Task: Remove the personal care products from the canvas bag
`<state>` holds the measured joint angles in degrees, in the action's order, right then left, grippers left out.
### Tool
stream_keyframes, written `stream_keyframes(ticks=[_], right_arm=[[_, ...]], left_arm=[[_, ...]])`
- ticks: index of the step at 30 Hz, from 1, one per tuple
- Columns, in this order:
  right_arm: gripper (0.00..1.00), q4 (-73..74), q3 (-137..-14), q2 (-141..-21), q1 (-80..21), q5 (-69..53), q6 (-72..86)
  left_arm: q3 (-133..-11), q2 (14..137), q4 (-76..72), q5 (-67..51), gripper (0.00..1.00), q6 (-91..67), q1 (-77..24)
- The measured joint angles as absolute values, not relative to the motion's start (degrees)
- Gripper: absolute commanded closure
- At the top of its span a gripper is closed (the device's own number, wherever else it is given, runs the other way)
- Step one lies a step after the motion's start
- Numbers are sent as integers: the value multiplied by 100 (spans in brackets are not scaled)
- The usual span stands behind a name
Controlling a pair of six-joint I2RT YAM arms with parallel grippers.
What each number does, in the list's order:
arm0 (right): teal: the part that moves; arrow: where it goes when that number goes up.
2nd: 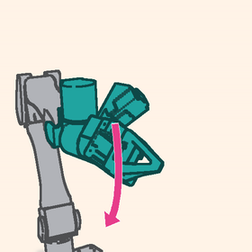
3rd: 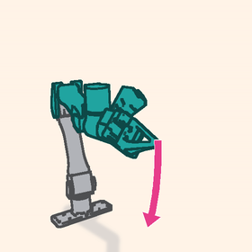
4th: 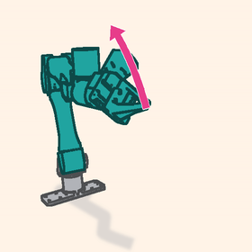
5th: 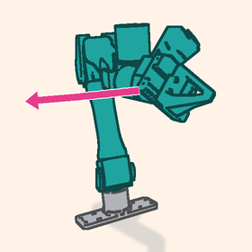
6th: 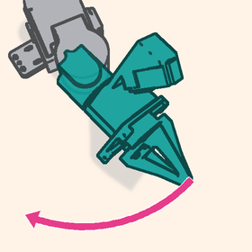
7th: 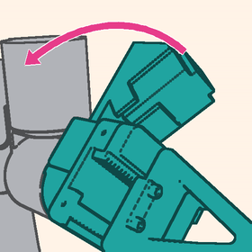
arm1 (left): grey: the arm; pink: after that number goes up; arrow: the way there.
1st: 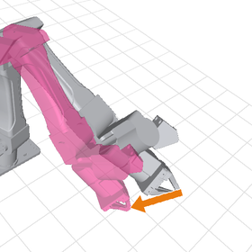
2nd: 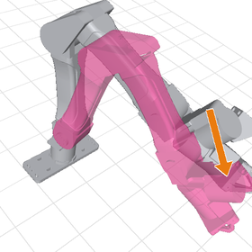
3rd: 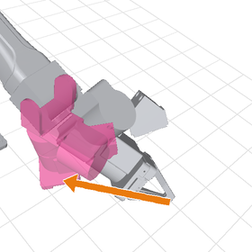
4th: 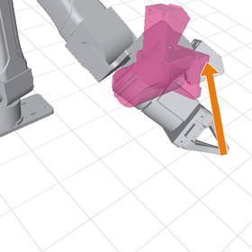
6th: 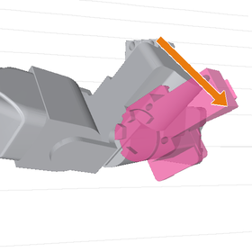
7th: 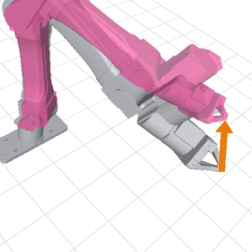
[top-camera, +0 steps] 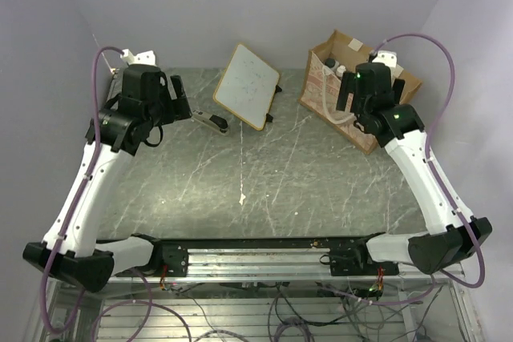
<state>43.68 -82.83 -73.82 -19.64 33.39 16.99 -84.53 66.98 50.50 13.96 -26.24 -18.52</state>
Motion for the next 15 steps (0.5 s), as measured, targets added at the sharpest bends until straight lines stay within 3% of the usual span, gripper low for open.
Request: stream_keyframes(ticks=[7,15], right_arm=[[0,3879,-8949,-7758,-1914,3640,1061],[0,3242,-9021,-8119,-1734,3098,145]], left_arm=[[-8700,7148,5072,1437,7,-2373,-1841],[-8700,7240,5072,1426,7,-2320,-1841]])
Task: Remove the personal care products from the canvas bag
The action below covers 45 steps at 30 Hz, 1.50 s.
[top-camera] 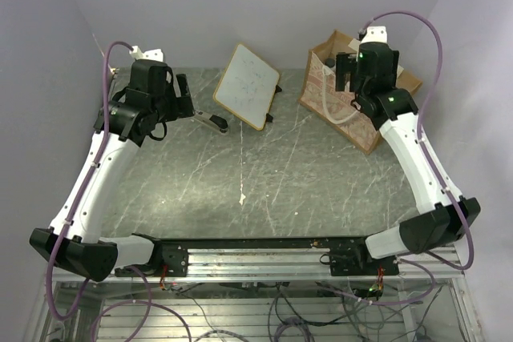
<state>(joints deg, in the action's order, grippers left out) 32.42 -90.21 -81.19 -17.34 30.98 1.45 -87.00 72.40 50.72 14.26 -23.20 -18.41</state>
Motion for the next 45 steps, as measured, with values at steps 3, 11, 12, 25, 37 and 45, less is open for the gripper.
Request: stream_keyframes(ticks=[3,11,12,25,37,45], right_arm=[[0,3116,-9207,-8416,-1590,2689,-21],[4,3024,-10147,-9804,-1308,1275,84],[6,3044,-10353,-10040,-1273,1135,119],[50,3653,-12313,-12189,-1164,178,93],[100,4027,-12713,-12521,-1085,-355,-5],[100,4160,-11924,-11891,-1135,-974,58]], left_arm=[[-8700,7247,5072,1334,7,-2405,-1839],[-8696,7266,5072,1000,7,-2628,-1831],[-8696,7277,5074,963,7,-2650,-1831],[-8696,7419,5087,703,7,-2753,-1828],[-8696,7435,5133,611,7,-2836,-1815],[-8705,7249,5133,464,7,-2947,-1815]])
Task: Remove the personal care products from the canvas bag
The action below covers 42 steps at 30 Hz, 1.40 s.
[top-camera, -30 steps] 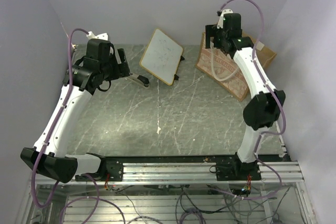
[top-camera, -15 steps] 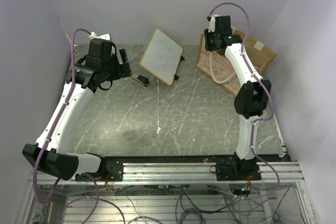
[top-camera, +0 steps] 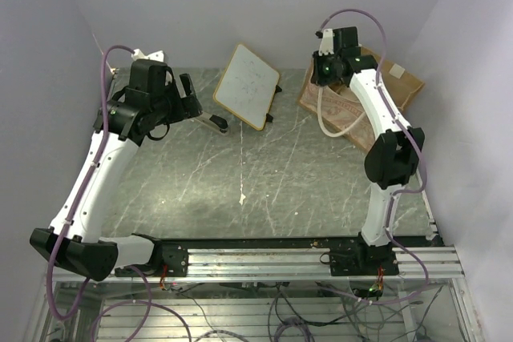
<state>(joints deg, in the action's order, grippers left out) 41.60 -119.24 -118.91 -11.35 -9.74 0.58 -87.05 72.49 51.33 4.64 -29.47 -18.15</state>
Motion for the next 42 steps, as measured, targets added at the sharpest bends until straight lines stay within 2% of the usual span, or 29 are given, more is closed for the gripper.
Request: stream_keyframes(ticks=[15,26,42], right_arm=[[100,4563,-9992,-10254,-1494,-1363,-141],[100,4545,-8663,-9074,-3081,-1133,128],[100,4200,-8281,-8739,-4987,-1640,939]], left_arm=[[-8838,7067,5135,-51,7,-3159,-1809],[-8759,6781,5540,-134,7,-3192,-1809],[-8757,6558,5865,-432,7,-3347,-1809]])
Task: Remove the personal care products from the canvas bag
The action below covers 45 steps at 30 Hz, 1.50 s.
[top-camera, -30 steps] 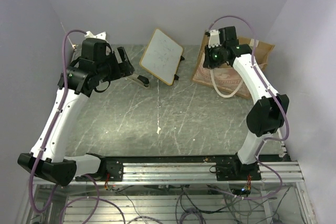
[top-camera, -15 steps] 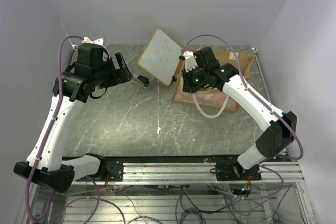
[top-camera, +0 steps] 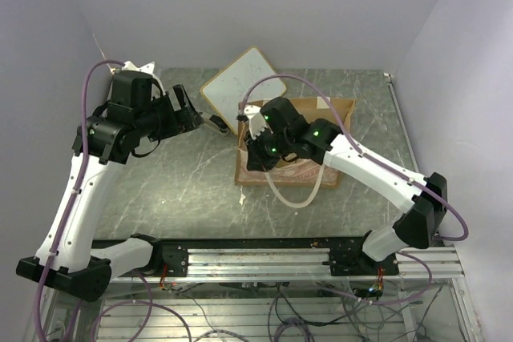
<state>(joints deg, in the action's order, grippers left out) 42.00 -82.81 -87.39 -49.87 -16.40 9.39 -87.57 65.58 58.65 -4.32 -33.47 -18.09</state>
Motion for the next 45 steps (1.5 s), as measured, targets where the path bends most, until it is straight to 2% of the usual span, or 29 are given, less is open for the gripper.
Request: stream_keyframes(ticks=[4,9,12,15,18,24,28,34,38,45], right_arm=[[99,4014,-8281,-8812,-5328,-1750,1004],[61,3767,-8281,-8873,-5542,-1815,1205],[43,3656,-8287,-8729,-5596,-1632,1378],[29,3675,-8315,-8390,-5612,-1308,1551],[21,3756,-8313,-7859,-5564,-937,1750],[21,4082,-8309,-6849,-4812,-462,2338],[22,4320,-8187,-6670,-4176,-338,2569],[24,4576,-7854,-6667,-3994,-423,2705],[32,4410,-7231,-6521,-3983,-773,2853],[41,4106,-6296,-6069,-3981,-1435,3065]], left_arm=[[-8689,6346,5865,-639,7,-3481,-1809],[-8324,5937,5787,-902,7,-3677,-1806],[-7911,5658,5647,-1201,7,-3874,-1804],[-7603,5540,5408,-1553,7,-4029,-1804],[-7323,5513,5151,-1793,7,-4110,-1804],[-7150,5894,4882,-1933,7,-4246,-1986],[-7253,6425,4919,-1581,7,-4427,-2556],[-7238,6766,4827,-1299,7,-4875,-3153],[-7019,6683,4604,-1271,7,-5041,-3308],[-6086,6355,4182,-1428,7,-5293,-3321]])
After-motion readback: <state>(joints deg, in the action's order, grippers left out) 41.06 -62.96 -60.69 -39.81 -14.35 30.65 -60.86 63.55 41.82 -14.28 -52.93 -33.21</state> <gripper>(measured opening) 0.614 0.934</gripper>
